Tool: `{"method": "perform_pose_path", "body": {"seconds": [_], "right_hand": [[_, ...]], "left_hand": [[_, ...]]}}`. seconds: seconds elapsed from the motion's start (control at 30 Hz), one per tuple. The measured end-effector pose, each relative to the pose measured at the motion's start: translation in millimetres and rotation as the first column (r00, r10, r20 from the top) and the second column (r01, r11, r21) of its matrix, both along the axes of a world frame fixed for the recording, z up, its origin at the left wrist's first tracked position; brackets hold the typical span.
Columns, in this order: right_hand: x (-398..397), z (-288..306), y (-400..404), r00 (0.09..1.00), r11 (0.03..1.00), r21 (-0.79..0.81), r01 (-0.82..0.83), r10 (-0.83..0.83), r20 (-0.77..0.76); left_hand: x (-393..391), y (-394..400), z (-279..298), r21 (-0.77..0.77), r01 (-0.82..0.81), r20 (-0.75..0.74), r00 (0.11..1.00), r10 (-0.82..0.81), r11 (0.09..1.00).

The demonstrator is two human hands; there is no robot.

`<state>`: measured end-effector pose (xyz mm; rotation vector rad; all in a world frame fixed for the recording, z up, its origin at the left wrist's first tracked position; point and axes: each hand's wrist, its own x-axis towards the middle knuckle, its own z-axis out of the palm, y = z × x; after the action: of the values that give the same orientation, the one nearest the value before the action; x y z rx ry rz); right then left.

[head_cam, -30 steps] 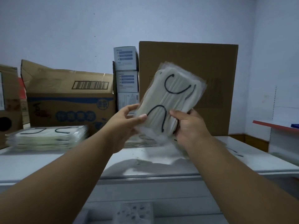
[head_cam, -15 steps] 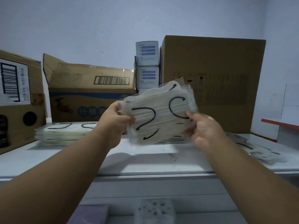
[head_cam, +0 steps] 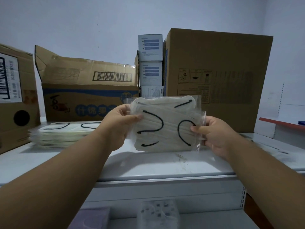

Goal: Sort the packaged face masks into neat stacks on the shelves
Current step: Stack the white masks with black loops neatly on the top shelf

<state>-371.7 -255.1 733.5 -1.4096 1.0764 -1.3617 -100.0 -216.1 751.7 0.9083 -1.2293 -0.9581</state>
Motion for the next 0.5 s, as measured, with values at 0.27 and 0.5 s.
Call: {"method": "perform_pose_path", "body": {"seconds": [0.27, 0.5], "right_hand": [[-2.0, -4.9, -3.2, 0.997, 1.0, -0.014, -0.006, 0.007, 0.079], [-1.7, 1.7, -12.9, 0.948, 0.999, 0.041, -0.008, -0.006, 0.319]], "left_hand": [[1.6, -5.7, 1.8, 0.073, -0.096, -0.108, 0.989, 0.103, 0.993], [-1.3, -7.3, 1.8, 0.035, -0.169, -0.206, 0.963, 0.172, 0.985]]}}
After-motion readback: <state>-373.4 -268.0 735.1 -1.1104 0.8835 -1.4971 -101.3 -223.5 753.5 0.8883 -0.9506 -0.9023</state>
